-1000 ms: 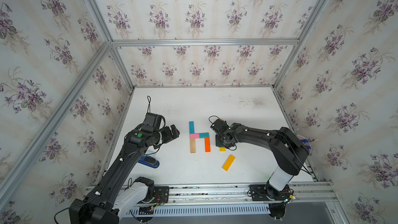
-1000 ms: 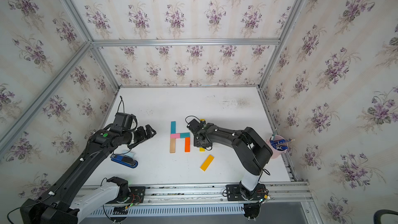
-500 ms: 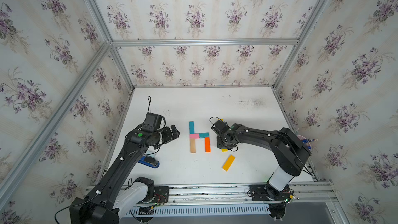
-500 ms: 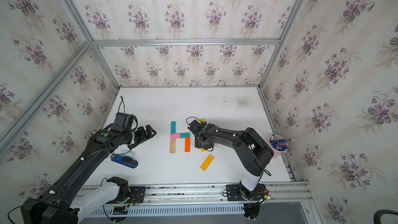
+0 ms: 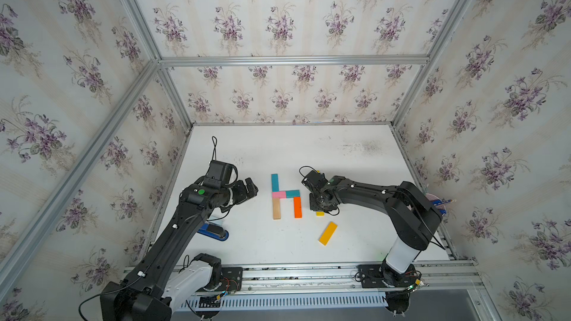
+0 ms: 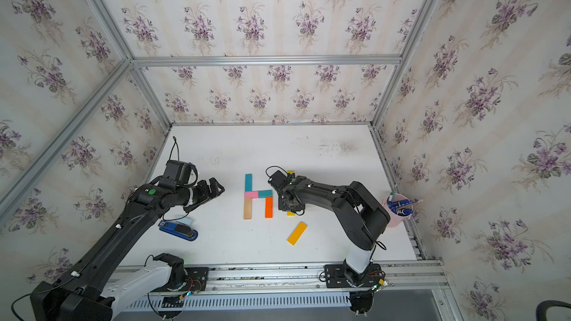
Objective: Assemble the letter h with building blocks
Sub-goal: Assemble the building block at the center of the board.
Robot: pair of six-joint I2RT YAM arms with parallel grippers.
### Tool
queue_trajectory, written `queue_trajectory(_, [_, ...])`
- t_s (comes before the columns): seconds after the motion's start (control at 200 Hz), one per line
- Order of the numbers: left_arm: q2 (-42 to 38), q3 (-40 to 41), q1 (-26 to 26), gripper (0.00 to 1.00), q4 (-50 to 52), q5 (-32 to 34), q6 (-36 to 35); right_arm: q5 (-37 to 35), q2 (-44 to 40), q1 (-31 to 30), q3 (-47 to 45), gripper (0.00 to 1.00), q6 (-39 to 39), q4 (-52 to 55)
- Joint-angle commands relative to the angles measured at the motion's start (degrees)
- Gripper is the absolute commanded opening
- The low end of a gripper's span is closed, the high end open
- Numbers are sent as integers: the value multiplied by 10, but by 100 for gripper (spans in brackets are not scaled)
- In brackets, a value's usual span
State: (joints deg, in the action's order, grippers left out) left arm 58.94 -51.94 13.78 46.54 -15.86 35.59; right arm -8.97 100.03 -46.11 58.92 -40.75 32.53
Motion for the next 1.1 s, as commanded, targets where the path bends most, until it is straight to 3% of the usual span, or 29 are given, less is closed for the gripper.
queue_trajectory(0.0, [0,-5,0,100,7,-2,-6,-12,0,0,4,40,-1,14])
queue_trajectory(0.255, [3,-10,0,99,6,-6,-5,-15,-5,0,5,51,-1,21])
queue_trajectory(0.46, [2,-8,-1,99,7,-5,-7,-13,-5,0,4,34,-3,19])
queue_trajectory(0.749, [0,-4,0,99,5,-6,-5,-13,0,0,1,32,-2,14])
queue_trajectory(0.834, [-1,-4,0,99,6,-5,-6,-15,2,0,4,37,-2,16])
queue_trajectory(0.929, [-1,-3,0,99,7,-5,-6,-15,0,0,5,49,-2,18])
queue_trajectory(1.094, [-1,-2,0,99,5,-6,-5,-13,-9,0,4,55,0,19])
